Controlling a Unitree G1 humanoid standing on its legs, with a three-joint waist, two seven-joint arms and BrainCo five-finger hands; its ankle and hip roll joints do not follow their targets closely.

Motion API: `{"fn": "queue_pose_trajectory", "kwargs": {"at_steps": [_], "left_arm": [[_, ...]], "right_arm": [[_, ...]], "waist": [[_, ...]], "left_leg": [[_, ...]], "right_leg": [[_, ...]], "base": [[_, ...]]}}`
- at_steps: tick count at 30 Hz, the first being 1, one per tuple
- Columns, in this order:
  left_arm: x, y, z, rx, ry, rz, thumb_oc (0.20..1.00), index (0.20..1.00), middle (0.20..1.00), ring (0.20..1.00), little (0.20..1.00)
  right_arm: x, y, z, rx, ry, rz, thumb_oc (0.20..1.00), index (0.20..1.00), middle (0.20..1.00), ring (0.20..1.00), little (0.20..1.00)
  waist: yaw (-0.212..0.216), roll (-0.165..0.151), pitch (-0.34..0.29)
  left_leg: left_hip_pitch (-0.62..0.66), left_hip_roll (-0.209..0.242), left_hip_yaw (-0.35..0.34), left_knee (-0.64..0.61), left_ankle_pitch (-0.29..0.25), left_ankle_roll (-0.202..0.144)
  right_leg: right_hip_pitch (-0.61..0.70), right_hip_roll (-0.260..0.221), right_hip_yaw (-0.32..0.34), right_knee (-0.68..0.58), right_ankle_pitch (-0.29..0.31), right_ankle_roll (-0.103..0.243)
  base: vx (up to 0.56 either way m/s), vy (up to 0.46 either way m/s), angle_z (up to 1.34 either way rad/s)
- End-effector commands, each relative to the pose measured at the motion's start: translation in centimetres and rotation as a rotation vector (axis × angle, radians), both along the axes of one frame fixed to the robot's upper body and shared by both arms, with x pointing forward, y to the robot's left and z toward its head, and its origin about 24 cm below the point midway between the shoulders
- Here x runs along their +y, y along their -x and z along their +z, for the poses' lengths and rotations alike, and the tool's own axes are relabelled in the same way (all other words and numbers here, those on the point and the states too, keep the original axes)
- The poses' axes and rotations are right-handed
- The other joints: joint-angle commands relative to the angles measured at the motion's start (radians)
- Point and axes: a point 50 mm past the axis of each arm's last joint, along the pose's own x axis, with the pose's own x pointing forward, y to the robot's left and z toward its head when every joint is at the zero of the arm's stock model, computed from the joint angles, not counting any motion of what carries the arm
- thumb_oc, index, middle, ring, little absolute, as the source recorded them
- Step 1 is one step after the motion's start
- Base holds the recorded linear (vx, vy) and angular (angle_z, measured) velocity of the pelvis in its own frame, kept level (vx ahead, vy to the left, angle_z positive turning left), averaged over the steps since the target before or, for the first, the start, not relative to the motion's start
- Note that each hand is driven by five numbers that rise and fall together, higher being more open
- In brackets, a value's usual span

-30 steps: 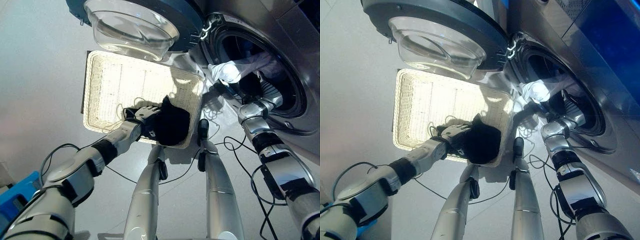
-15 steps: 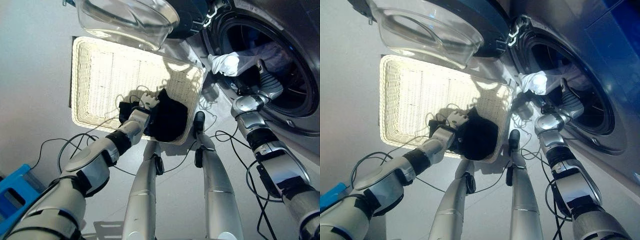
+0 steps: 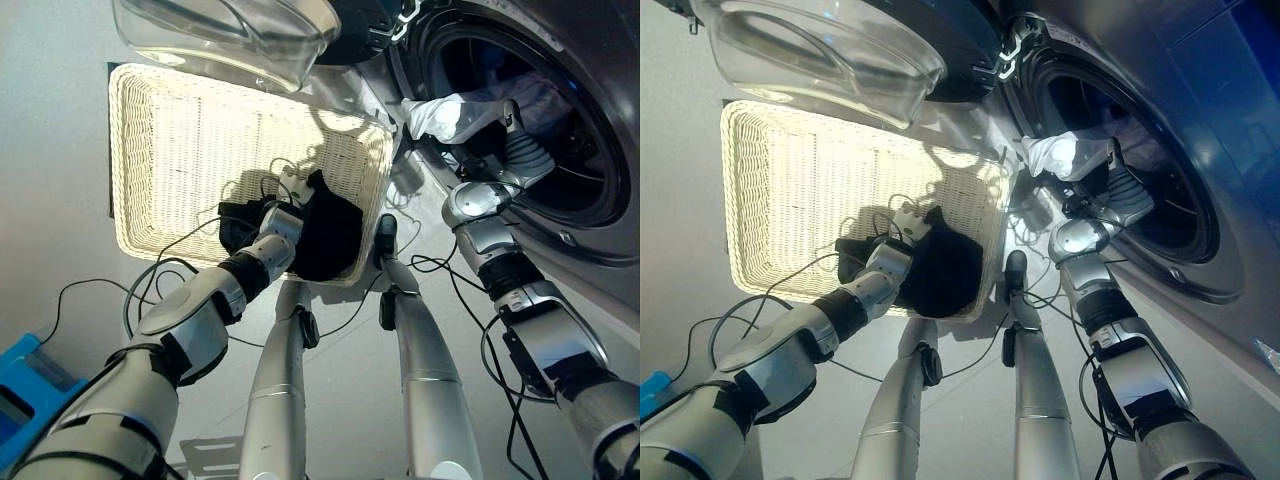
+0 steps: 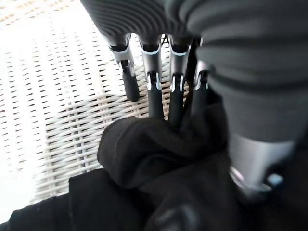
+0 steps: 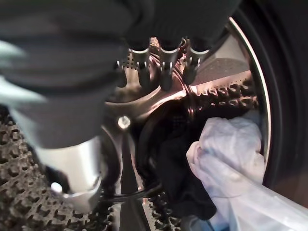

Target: Put the clothes into the washing machine.

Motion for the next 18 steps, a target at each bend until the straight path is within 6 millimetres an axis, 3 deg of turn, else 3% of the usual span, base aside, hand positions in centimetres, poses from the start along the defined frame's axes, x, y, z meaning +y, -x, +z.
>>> {"fn": "queue_pose_trajectory", "kwargs": {"at_steps": [1, 11, 18], "left_arm": [[0.6, 0.8, -4.5, 0.213, 0.037, 0.018, 0.200, 0.200, 0.200, 0.200, 0.200], [0.9, 0.8, -4.8, 0.215, 0.106, -0.012, 0.200, 0.200, 0.200, 0.200, 0.200], [1.8, 0.6, -4.6, 0.071, 0.501, 0.017, 0.200, 0.200, 0.200, 0.200, 0.200]], "right_arm": [[-1.1, 0.5, 0.5, -0.085, -0.105, -0.025, 1.000, 1.000, 1.000, 1.000, 1.000], [-1.9, 0.4, -0.6, -0.054, -0.153, -0.034, 1.000, 1.000, 1.000, 1.000, 1.000], [-1.5, 0.5, -0.9, -0.047, -0.125, -0.043, 1.000, 1.000, 1.000, 1.000, 1.000]], "waist": [[0.029, -0.037, -0.013], [0.035, -0.036, -0.013], [0.047, -0.037, -0.013]], "left_leg": [[0.019, -0.038, 0.101, -0.009, -0.030, -0.059], [0.046, -0.040, 0.098, 0.012, -0.042, -0.060], [0.072, -0.042, 0.095, 0.037, -0.050, -0.055]], "right_leg": [[0.019, 0.044, 0.016, -0.087, 0.135, 0.149], [0.051, 0.037, -0.002, -0.073, 0.122, 0.142], [0.077, 0.035, -0.012, -0.046, 0.106, 0.133]], "base": [[0.00, 0.000, 0.00], [0.00, -0.012, 0.00], [0.00, 0.000, 0.00]]}}
